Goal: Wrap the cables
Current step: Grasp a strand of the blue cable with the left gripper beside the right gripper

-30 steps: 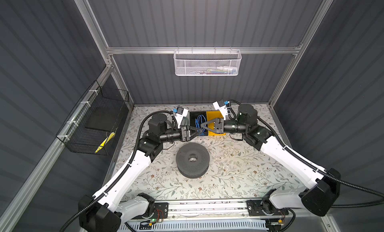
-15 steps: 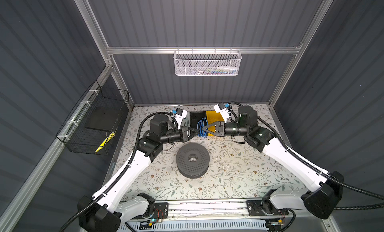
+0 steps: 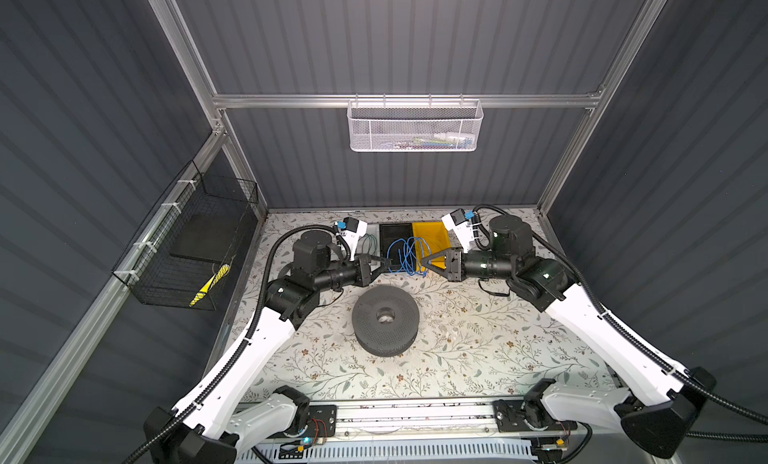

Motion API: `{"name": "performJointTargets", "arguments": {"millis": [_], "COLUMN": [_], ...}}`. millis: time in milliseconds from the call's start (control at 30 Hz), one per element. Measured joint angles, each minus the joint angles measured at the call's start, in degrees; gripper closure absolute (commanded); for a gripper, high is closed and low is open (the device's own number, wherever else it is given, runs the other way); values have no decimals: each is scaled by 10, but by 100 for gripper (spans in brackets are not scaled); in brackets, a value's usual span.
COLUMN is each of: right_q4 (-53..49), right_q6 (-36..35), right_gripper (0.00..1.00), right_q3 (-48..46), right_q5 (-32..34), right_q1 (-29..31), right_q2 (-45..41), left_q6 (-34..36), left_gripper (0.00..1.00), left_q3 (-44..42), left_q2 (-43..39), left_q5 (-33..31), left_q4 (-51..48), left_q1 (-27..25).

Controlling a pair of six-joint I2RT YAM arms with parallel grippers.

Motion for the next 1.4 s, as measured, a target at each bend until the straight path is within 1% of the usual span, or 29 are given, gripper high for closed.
{"name": "performJointTargets", "arguments": {"millis": [267, 367, 533, 633, 900, 1000, 1200, 1300, 1400], "right_q4": [-92, -104, -120, -137, -149, -132, -96, -83, -64], "right_q6": [-63, -72, -84, -96, -118, -120, -121, -123, -125], "right_gripper": [100, 100, 100, 100, 100, 100, 100, 100, 100], "right_q3": [10, 10, 1, 1, -19, -48, -97, -106, -127], "right_q5": [115, 136, 153, 181, 251, 252, 223, 205, 163], "right_q1": [-2, -7, -27, -31, -27, -27, -45, -56, -74], "right_q2": [-11, -26, -54, -63, -67, -75, -98, -102, -118], "left_q6": [27, 33, 41, 42, 30, 8, -34, -34, -21], "left_gripper": [100, 100, 100, 100, 100, 100, 100, 100, 100], "left_q3": [28, 30, 40, 47, 60, 60, 71, 103, 134], "left_q2": [-17, -27, -36, -45, -50, -49, -43, -11, 35], "left_q5": [-50, -73, -135, -162, -167, -172, -196, -197, -169], "left_q4": [-56, -69, -92, -102, -122, -136, -152, -170, -173], "left_q1": [1, 4, 4, 8, 22, 27, 28, 29, 40]}}
